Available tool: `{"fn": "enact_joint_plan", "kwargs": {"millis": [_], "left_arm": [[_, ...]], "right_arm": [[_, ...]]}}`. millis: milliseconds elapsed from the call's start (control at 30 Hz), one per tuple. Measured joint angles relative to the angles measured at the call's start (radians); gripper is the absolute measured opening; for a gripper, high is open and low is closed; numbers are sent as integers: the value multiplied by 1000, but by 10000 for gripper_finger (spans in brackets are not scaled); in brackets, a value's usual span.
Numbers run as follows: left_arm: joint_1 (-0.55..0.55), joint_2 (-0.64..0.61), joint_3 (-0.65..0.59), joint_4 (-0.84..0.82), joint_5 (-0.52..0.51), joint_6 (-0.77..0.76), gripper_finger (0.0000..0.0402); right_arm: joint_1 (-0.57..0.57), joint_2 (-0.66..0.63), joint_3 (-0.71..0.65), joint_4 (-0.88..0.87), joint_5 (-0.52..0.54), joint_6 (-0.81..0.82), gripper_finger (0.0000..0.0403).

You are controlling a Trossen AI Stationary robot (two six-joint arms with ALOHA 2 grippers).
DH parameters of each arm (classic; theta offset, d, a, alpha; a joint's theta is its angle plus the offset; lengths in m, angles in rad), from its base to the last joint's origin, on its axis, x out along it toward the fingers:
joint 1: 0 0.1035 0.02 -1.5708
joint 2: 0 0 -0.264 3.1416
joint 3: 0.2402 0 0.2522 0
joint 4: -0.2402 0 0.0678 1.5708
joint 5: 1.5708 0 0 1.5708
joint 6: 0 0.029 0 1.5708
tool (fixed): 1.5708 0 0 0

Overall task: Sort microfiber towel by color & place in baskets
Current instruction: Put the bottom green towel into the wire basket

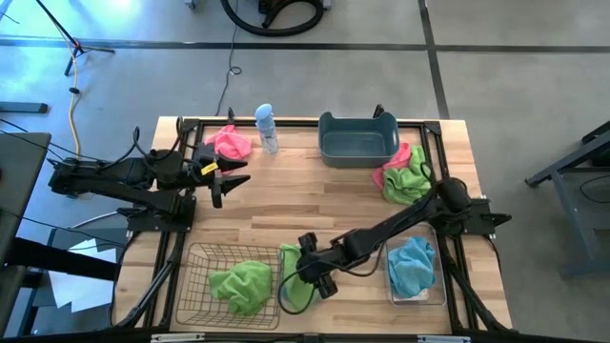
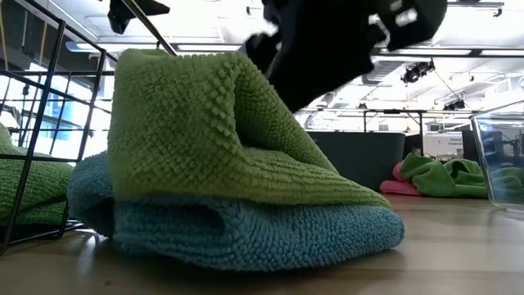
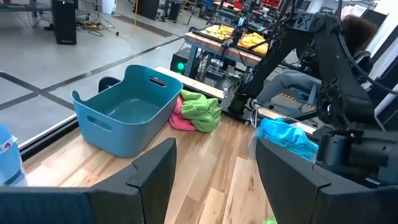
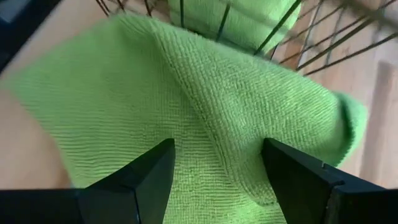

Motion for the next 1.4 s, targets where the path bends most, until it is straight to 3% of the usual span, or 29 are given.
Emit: {"fn": "enact_joint_plan", "kwargs": {"millis": [200, 300, 400, 533, 600, 733, 867, 1200, 1400], "left_arm": [[0, 0, 0, -14, 0, -8, 209], [0, 0, 0, -13, 0, -9, 209], [0, 0, 0, -14, 0, -9, 209], [0, 0, 0, -13, 0, -9, 209], [0, 0, 0, -14, 0, -9, 209], [0, 0, 0, -16, 1, -9, 209], [0, 0, 0, -20, 1, -8, 209], [0, 0, 0, -25, 1, -8, 209], [0, 0, 0, -32, 1, -8, 209]], "right_arm": [[-1, 35, 0, 2, 1, -4, 235], [-1, 45, 0, 0, 3, -9, 209], [-1, 47, 0, 0, 3, -9, 153], [-1, 47, 0, 0, 2, 16, 38], [-1, 39, 0, -7, -4, 45, 13], [-1, -14, 0, -16, -4, 72, 26], [-7, -101, 0, -75, -2, 73, 5], [-29, -356, 0, -297, 43, 89, 3], [-29, -501, 0, -395, 136, 115, 2]]}}
